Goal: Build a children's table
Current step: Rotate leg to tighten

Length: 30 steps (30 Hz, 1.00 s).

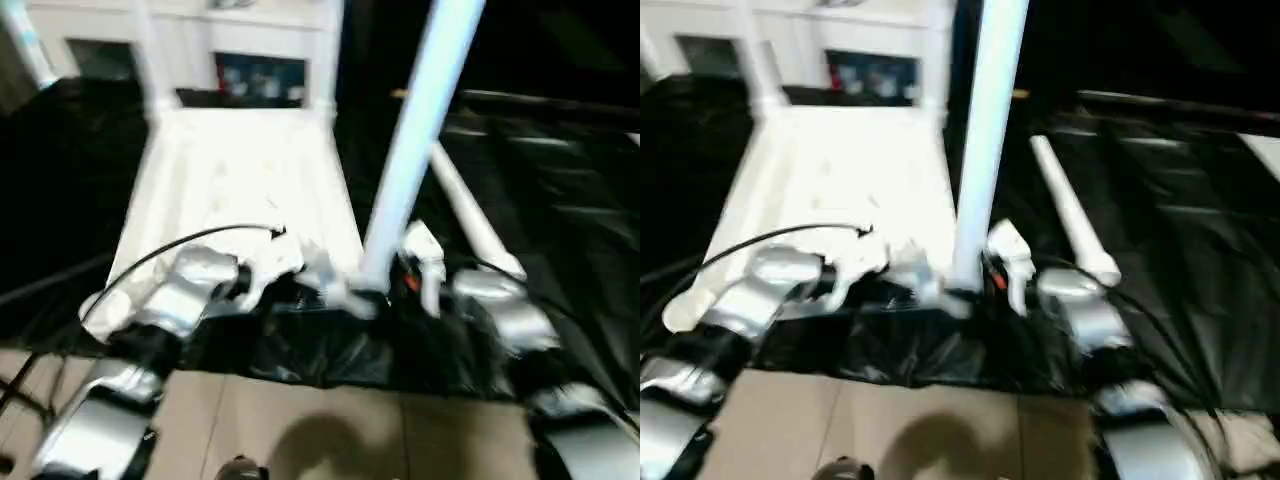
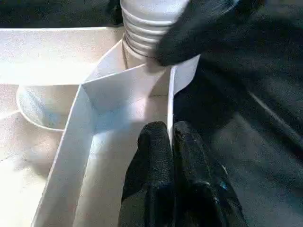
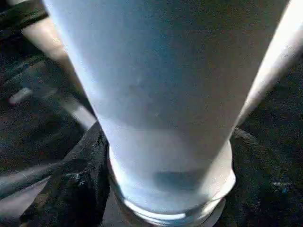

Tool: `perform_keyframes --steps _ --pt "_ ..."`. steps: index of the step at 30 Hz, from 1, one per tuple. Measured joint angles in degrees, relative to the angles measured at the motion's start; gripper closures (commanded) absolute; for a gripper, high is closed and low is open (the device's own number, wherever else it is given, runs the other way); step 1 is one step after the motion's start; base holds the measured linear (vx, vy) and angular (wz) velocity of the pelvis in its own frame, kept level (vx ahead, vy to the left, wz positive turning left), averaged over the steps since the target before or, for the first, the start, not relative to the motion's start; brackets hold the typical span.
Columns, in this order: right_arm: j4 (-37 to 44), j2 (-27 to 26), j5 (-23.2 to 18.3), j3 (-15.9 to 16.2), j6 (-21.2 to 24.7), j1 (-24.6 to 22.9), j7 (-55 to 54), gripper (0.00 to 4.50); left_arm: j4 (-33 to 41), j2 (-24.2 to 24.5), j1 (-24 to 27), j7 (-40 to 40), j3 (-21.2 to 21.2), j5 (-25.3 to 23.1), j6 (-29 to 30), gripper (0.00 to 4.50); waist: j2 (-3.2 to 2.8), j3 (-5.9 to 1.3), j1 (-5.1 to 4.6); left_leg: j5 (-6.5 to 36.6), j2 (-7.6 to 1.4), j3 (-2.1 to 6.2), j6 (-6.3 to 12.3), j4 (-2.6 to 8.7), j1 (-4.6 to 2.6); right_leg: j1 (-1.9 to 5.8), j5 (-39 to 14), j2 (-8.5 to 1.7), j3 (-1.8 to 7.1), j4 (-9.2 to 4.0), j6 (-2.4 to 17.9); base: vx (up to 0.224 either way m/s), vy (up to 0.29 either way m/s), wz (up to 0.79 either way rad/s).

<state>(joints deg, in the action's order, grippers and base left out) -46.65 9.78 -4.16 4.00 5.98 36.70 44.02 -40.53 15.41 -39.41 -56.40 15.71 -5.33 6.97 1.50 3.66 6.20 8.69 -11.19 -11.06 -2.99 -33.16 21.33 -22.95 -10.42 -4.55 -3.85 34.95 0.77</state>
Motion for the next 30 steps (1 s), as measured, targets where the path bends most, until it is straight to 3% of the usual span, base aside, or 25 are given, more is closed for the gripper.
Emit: perform_keyframes --steps 4,6,8,12,17,21,30 --pt "-5.82 -3.98 0.02 -3.56 -0.12 3.69 -15.27 1.69 -2.13 -5.40 -1.86 10.10 -0.99 -0.75 4.49 4.50 -0.01 0.01 -1.22 0.00 0.10 0.05 0.00 0.01 -0.04 -0.10 0.00 -0.06 0.00 -0.06 0.00 0.000 0.000 0.00" --pt "-8.31 -5.29 0.09 -4.40 -1.94 4.90 -20.00 1.69 -2.64 -7.02 -2.21 13.08 -1.51 -1.14 5.26 4.50 -0.03 0.00 -1.28 0.00 0.10 0.05 0.00 0.03 -0.08 -0.11 0.01 -0.06 0.00 -0.05 0.01 0.000 0.000 0.00" --pt "-10.24 -5.91 0.16 -5.13 -3.57 5.81 -21.64 1.13 -2.76 -7.53 -2.28 14.24 -1.63 -1.33 5.24 4.50 -0.05 -0.02 -1.28 0.00 0.10 0.05 0.00 0.05 -0.09 -0.11 0.05 -0.06 0.00 -0.03 0.04 0.000 0.000 0.00" --pt "-10.99 -6.60 -0.27 -6.63 -4.61 6.01 -21.25 0.82 -2.48 -7.51 -2.34 14.21 -1.59 -1.66 4.87 4.50 -0.06 -0.03 -1.19 0.01 0.11 0.02 0.00 0.17 -0.09 -0.11 0.33 -0.06 0.01 0.00 0.37 0.000 0.000 0.00" --pt "-10.99 -6.19 -0.58 -6.75 -5.36 6.01 -16.08 0.51 -1.88 -5.65 -2.06 11.57 -1.02 -1.83 3.15 4.50 -0.07 -0.03 -1.29 0.02 0.05 0.01 -0.02 0.38 -0.12 -0.22 0.47 0.02 -0.03 0.01 0.32 0.000 0.000 0.00" --pt "-9.60 -3.28 -0.15 -4.05 -7.23 4.27 -5.77 0.51 0.23 -2.45 -0.30 6.02 -0.47 -1.52 0.48 4.50 -0.08 -0.03 -1.15 0.02 -0.02 0.00 -0.02 0.51 -0.13 -0.27 0.43 0.07 -0.05 -0.01 0.27 0.000 0.000 0.00" --pt "-2.53 2.39 -0.60 0.79 -7.60 -0.28 15.15 0.51 3.98 2.66 2.73 -7.24 0.98 0.90 -3.68 4.50 -0.14 0.01 0.62 0.02 -0.02 -0.16 -0.05 0.48 -0.11 -0.21 0.42 0.00 -0.01 -0.04 0.25 0.000 0.000 0.00"
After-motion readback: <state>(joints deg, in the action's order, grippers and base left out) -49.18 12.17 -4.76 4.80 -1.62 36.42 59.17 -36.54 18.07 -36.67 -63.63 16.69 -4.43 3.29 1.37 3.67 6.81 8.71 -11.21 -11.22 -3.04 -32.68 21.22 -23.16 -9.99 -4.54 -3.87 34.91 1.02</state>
